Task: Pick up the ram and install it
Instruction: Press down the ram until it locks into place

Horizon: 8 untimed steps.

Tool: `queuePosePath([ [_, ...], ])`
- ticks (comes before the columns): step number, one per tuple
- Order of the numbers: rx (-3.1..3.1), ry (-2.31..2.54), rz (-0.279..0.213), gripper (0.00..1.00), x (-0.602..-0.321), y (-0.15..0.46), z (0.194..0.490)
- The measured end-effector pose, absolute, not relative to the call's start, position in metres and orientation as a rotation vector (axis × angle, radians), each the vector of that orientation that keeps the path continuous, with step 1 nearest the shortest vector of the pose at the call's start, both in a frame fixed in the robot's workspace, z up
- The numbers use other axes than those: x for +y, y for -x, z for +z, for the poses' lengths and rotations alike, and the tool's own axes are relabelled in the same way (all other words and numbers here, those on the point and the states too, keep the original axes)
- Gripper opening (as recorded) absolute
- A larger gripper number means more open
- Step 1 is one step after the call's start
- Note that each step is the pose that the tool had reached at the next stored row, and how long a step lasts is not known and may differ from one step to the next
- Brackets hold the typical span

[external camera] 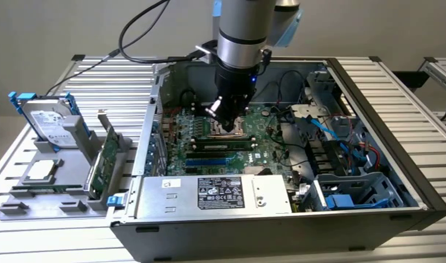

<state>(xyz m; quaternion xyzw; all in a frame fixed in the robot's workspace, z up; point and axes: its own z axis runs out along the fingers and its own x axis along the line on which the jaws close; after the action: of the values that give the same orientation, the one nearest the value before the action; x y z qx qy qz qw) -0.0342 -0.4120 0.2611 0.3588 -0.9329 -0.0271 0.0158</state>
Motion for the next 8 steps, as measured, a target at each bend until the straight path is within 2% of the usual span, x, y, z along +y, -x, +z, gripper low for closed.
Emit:
queuePosePath([
  [8, -2.958, -0.963, -0.083, 0.11, -0.4120, 0.0342, 0.2610],
])
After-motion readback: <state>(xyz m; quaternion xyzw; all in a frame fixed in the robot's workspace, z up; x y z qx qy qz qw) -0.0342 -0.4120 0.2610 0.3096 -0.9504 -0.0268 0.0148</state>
